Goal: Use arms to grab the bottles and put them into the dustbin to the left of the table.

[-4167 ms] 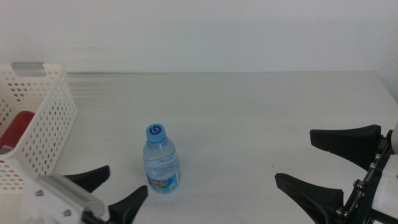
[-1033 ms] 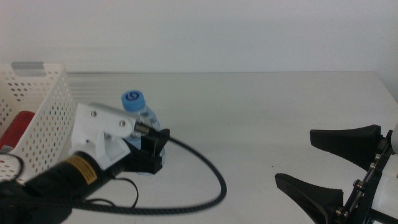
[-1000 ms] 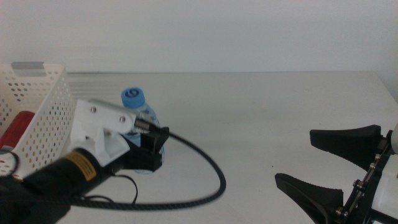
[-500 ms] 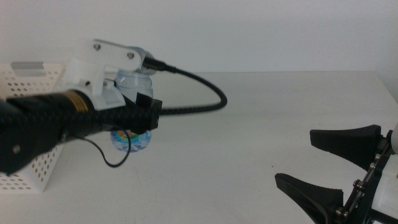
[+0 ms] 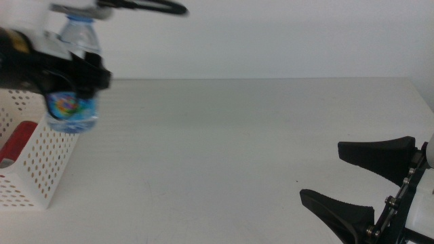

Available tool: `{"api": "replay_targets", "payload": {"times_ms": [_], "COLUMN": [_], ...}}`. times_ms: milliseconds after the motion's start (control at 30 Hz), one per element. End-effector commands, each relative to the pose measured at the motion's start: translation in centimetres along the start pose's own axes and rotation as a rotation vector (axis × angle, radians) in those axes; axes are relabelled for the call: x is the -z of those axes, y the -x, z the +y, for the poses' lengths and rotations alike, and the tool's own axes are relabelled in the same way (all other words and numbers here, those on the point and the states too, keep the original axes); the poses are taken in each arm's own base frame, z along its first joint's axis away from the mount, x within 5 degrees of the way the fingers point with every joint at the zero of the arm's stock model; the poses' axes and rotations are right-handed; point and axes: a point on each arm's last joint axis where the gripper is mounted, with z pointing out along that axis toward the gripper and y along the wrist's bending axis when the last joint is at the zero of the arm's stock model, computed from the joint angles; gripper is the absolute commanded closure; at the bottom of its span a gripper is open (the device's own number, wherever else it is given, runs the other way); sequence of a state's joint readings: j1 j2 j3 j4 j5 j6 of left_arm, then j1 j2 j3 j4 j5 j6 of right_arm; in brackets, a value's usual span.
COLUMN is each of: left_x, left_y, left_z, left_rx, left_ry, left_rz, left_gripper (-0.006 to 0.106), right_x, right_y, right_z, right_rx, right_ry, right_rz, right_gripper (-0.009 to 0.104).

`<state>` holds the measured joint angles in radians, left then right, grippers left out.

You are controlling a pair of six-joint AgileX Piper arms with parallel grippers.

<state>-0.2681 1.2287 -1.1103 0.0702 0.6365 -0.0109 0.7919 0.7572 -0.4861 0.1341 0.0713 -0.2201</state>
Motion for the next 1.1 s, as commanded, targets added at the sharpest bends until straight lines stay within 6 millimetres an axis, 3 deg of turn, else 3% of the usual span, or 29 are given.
{"api": "replay_targets", "payload": {"times_ms": [0,267,667,1067], "left_x": [2.7,2.5,-0.4,-3.4], "left_y": [2.5,2.7,2.9,0.5], "left_z": [1.8,6.8,12.8,17.9], "left_rx": [0.013,0.078,0.129,0.198], "left_ry": [0.031,0.103,0.165,0.191], "left_rz": [-0.129,0.065,0.249,0.377], "left_gripper": [0.105,0.105,0.105,0.105], "right_x": [0.3,0.3,0.3,0.3], "right_y": [1.5,1.5,1.5,1.5], "right_z": [-0.2,-0.2,-0.2,-0.2], "right_rx": [0.016,0.016,0.016,0.016], "right_ry": [-0.015,-0.015,-0.015,-0.015], "right_rz": [-0.100,-0.100,-0.100,-0.100], "right_gripper": [0.027,0.027,0.027,0.027]}}
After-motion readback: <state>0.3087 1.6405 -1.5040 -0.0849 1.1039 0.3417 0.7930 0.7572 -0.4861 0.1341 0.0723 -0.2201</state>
